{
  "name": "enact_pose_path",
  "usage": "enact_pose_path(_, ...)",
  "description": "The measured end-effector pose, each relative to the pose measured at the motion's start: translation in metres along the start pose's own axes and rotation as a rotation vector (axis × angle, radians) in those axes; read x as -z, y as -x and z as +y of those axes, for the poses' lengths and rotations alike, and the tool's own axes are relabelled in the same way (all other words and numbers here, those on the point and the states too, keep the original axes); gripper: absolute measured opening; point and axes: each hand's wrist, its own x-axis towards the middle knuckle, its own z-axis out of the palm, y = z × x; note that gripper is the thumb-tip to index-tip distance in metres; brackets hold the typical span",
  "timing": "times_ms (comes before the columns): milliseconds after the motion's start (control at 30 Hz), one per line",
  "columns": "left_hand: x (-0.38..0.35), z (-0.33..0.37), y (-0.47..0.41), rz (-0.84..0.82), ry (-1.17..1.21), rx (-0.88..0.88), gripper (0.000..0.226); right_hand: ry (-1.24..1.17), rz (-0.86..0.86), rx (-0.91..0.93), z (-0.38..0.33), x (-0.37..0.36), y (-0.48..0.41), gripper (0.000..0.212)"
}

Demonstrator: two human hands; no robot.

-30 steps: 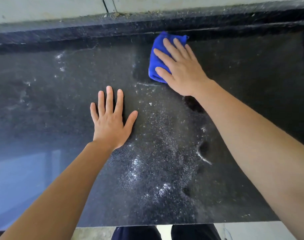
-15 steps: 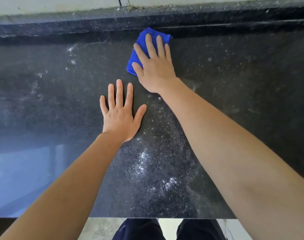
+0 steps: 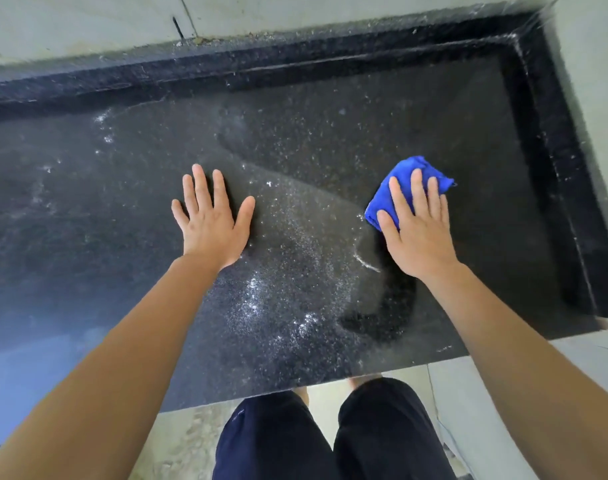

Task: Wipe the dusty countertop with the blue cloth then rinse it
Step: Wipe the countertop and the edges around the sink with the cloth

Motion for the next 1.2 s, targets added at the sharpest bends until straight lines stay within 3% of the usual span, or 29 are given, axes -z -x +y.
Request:
enact_pose_path(100,0.001,0.02,0.034,0.023,0.075,-0.046,0.074,-0.021,0.023,0.003,-0.045,-0.01,0.014,0.067)
enact_pose_path(267,-0.022,0.034,0.075,0.024,0.092,-0.055,0.077,-0.014,0.058,0.242,-0.112,-0.019,-0.007,0.063)
enact_pose_path(433,-0.048,0.04,0.088,0.016,-0.069,-0.197,0.074,-0.015,0.045,0.36,-0.072,-0.016,-0.023,0.061)
enact_pose_path(667,-0.062,0.079,0.093,-0.055,-0.119,-0.341,0.072,-0.129,0.113,-0.238,0.093,-0.008,0.029,0.068)
enact_pose_path(833,-0.067,0.088,0.094,-0.083,-0.177,-0.371,0.073,-0.144,0.172,-0.523,0.08,-0.03,0.092,0.067)
enact_pose_path(900,-0.068,0.085,0.094,-0.081,-0.219,-0.382,0.073,-0.13,0.189,-0.473,0.045,-0.039,0.11,0.065)
enact_pose_path(1033,-0.066,0.084,0.094,-0.091,-0.215,-0.376,0.074,-0.094,0.125,-0.194,-0.012,-0.049,0.127,0.066)
enact_pose_path(1200,-0.065,0.089,0.096,-0.102,-0.235,-0.346,0.075,-0.019,0.123,0.055,0.049,-0.041,0.132,0.063)
